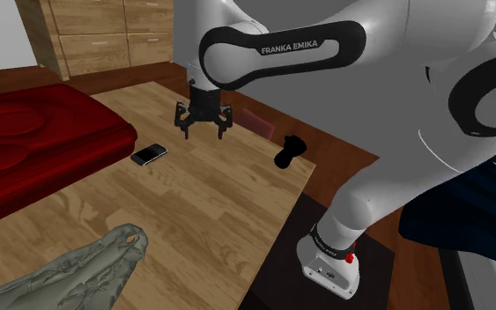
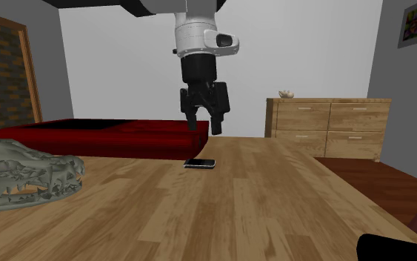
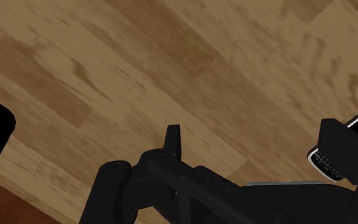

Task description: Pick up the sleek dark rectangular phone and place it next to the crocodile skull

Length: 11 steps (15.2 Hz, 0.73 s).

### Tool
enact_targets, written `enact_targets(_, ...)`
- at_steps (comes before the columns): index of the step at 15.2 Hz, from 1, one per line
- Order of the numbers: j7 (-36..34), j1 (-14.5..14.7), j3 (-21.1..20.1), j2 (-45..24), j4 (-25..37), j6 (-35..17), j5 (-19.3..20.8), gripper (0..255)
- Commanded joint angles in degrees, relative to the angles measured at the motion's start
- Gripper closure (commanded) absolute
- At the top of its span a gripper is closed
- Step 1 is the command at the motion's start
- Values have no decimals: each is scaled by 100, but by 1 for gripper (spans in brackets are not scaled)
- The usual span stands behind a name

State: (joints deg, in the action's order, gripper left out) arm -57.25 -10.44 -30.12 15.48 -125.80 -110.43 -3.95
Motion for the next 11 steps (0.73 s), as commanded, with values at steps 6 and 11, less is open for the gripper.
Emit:
enact_targets(6,-2173,-165,-439,-1837,1044,-503,860,0)
enact_targets(11,-3529,114,-280,-3147,2075,-551,1542,0)
